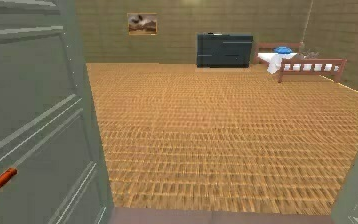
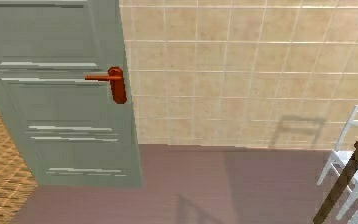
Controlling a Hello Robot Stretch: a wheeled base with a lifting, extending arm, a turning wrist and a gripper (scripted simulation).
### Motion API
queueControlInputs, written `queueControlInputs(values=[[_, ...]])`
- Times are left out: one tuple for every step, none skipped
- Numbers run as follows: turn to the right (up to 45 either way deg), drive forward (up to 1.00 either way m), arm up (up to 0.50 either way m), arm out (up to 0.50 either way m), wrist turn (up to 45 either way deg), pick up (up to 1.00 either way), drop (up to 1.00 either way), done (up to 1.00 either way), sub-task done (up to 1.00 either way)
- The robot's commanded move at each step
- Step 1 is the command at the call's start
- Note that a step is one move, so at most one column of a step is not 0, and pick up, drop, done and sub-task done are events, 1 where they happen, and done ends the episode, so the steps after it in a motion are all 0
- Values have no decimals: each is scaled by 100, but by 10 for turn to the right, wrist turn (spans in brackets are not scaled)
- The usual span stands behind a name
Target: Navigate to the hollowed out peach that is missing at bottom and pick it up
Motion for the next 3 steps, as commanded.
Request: queueControlInputs(values=[[0, 65, 0, 0, 0, 0, 0, 0, 0], [-180, 0, 0, 0, 0, 0, 0, 0, 0], [0, 100, 0, 0, 0, 0, 0, 0, 0]])
